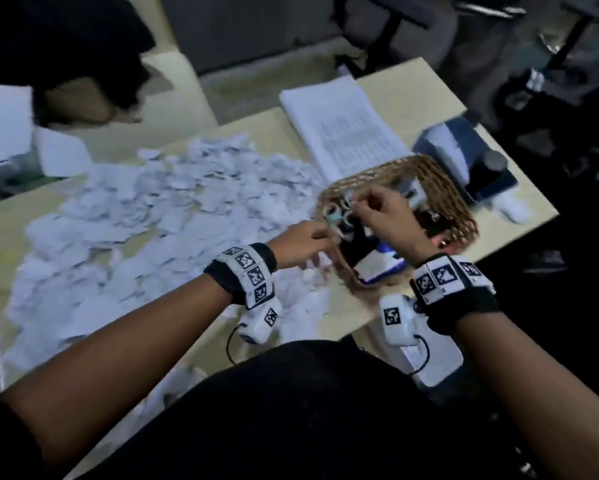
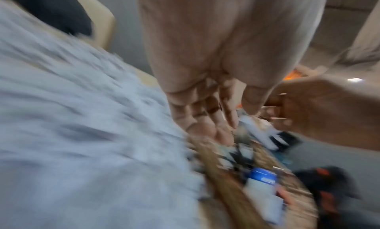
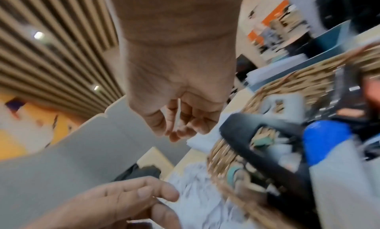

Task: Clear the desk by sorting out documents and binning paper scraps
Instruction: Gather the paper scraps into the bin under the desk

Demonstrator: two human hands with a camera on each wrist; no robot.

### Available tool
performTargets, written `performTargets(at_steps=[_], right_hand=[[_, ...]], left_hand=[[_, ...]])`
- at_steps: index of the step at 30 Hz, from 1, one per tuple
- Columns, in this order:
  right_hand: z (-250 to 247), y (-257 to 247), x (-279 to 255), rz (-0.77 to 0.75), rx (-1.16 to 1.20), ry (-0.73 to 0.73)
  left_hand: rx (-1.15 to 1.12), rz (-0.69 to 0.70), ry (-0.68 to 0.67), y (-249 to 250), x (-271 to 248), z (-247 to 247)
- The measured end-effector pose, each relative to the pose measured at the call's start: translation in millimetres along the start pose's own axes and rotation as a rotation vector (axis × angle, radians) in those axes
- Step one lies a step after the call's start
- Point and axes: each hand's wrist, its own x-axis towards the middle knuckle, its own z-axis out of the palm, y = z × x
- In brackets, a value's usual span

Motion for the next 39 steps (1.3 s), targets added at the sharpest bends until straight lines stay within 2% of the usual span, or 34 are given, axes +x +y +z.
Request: performTargets(at_steps=[3,5,7,9,12,16,20,22,25,28,32,35,39], right_hand=[[66.0,-27.6,17.7,-0.076,-0.169,-0.215],[105.3,-36.3,24.7,-0.084,-0.328,-0.344],[139.9,-35.7,29.4,-0.083,-0.488,-0.446],[168.9,-31.1,30.9,-0.109,-0.606,-0.5],[198.5,-22.6,28.5,-0.131,-0.796,-0.501],[221.6,-16.1,37.5,-0.184,-1.009,-0.496],[235.1,-10.8,53.1,-0.045,-0.948,-0.504],[238.4,-2.9,53.6,-0.032,-0.941,-0.481],[238.6,15.7,46.0,-0.233,-0.98,-0.365],[236.3,31.6,43.9,-0.414,-0.895,-0.238],[234.9,40.4,51.2,-0.455,-0.807,-0.193],[231.9,37.8,58.0,-0.448,-0.774,-0.194],[222.4,28.6,69.8,-0.471,-0.689,-0.171]], left_hand=[[0.017,-0.037,0.346,-61.9,-40.4,-57.4],[0.059,-0.082,0.522,-104.4,-65.2,-83.5],[0.179,-0.132,0.65,-144.1,-86.1,-101.1],[0.352,-0.204,0.721,-179.0,-103.4,-111.7],[0.466,-0.288,0.744,-216.1,-119.4,-116.6],[0.494,-0.378,0.67,-235.5,-122.5,-113.9],[0.463,-0.359,0.61,-228.7,-103.4,-109.9],[0.466,-0.336,0.575,-224.1,-87.3,-107.8],[0.557,-0.283,0.563,-218.2,-60.9,-102.2],[0.622,-0.252,0.595,-213.7,-39.2,-94.9],[0.72,-0.205,0.738,-215.6,-23.6,-91.7],[0.815,-0.144,0.798,-218.7,-19.3,-96.5],[0.731,0.012,0.883,-222.1,-15.7,-103.5]])
